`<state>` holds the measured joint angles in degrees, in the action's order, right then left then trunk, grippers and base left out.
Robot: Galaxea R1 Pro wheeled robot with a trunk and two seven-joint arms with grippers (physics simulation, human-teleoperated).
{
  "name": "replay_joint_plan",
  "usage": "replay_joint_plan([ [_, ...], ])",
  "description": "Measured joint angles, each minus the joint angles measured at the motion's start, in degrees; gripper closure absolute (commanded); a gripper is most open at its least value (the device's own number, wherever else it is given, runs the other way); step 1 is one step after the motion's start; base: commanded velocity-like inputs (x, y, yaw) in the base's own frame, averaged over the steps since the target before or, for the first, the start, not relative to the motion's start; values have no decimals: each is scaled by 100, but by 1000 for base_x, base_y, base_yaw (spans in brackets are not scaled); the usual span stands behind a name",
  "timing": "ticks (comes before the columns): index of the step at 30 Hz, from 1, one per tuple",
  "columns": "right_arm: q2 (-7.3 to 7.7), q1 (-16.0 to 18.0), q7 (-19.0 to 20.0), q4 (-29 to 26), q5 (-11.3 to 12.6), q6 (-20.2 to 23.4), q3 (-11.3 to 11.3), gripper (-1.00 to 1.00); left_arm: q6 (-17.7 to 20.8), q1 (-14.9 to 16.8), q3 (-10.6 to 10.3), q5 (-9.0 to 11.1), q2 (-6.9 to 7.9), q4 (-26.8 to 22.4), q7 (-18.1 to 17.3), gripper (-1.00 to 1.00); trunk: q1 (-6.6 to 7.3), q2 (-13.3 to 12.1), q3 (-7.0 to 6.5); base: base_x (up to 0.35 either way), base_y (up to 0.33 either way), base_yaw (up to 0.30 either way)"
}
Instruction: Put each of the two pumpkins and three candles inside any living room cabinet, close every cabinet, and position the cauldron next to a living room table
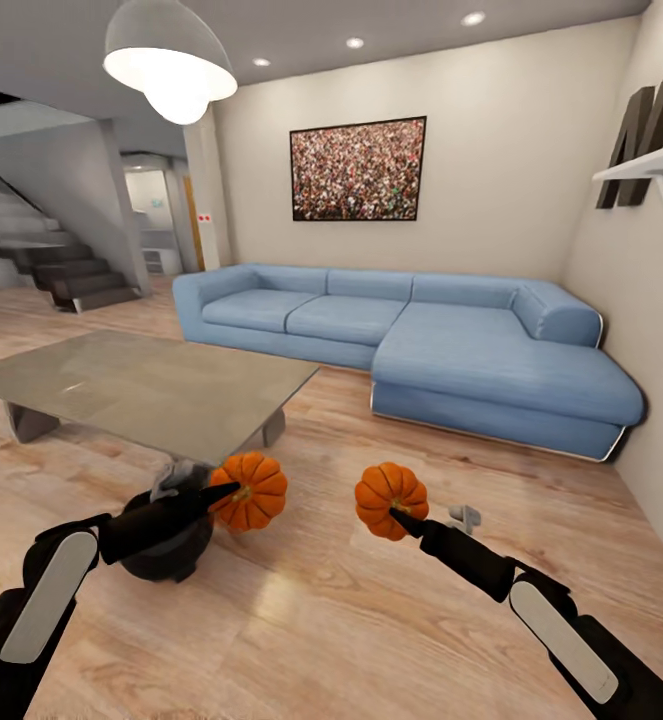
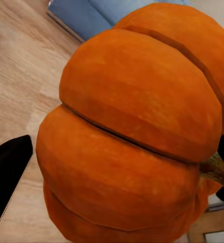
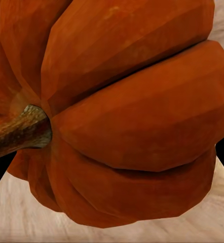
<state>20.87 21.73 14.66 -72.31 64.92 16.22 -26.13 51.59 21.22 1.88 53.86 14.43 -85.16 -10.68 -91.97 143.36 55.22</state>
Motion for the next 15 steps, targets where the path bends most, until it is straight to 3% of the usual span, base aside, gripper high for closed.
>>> replay_joint_plan([
  [15,0,1,-3,21,-27,41,-2,100,-9,0,32,-26,0,18,-12,100,-1,0,-4,-58,24,274],
])
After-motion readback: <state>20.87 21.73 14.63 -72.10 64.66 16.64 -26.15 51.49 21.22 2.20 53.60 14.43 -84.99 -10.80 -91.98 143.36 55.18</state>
